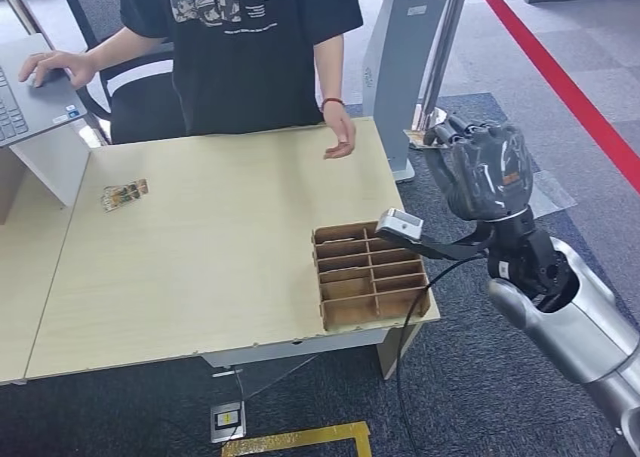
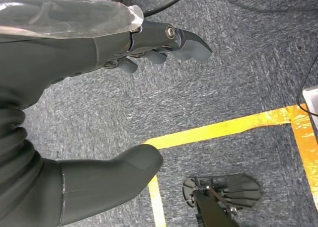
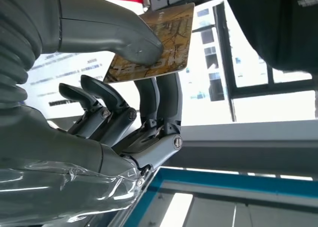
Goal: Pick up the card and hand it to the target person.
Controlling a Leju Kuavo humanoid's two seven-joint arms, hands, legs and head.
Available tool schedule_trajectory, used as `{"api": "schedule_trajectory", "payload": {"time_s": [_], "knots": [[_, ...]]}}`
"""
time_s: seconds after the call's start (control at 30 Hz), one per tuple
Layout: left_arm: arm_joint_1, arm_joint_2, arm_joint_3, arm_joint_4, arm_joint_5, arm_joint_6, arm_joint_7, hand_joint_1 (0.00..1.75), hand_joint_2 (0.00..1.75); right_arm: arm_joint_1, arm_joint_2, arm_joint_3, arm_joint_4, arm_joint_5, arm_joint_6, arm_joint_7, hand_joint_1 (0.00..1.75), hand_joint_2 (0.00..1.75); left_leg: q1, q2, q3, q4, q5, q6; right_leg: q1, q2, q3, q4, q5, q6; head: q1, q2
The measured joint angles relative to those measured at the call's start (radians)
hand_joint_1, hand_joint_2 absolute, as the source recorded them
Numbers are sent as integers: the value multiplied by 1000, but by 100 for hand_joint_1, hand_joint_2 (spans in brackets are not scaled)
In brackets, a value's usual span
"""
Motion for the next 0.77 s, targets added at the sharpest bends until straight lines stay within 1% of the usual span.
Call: {"api": "schedule_trajectory", "payload": {"time_s": [0.2,0.3,0.47,0.53,0.57,0.63,0.67,0.7,0.77], "knots": [[-10,-13,-17,5,-19,-1,35,0,175,-77,71,7,194,79,14,20,175,175,-1,-3,-1,2,-1,0,0,-3,-1,3,-2,0,0,0],[-10,-16,-19,8,-20,0,43,0,175,-104,94,13,252,98,26,27,175,175,-1,-2,-2,3,-1,0,-1,-2,-2,4,-2,0,0,0],[-8,-17,-21,10,-21,3,52,0,175,-125,119,17,310,118,41,39,175,175,-1,-5,-3,4,-1,0,-1,-5,-3,5,-3,1,0,0],[-8,-17,-23,11,-23,3,54,0,175,-122,119,16,311,119,46,40,175,175,-1,-5,-3,4,-1,0,-1,-5,-3,5,-3,0,0,0],[-8,-16,-24,11,-24,3,55,0,175,-117,116,12,305,119,48,41,171,175,-1,-6,-3,3,-1,0,-1,-6,-3,5,-3,0,0,0],[-9,-16,-26,12,-26,2,59,0,175,-106,110,2,283,118,47,41,127,175,-1,-7,-4,4,-1,0,-1,-7,-3,5,-4,1,0,0],[-10,-16,-27,12,-27,2,60,0,175,-98,106,-3,267,116,44,39,83,175,-1,-8,-4,4,-1,0,-1,-8,-3,5,-4,1,0,0],[-10,-16,-24,12,-24,3,59,0,175,-87,101,-11,244,113,44,37,44,175,-1,-9,-4,5,-1,1,-1,-9,-3,5,-5,1,0,0],[-9,-16,-18,12,-19,6,56,0,175,-71,94,-22,210,108,46,35,0,175,-1,-10,-4,5,-2,1,-1,-10,-3,5,-5,1,0,0]]}}
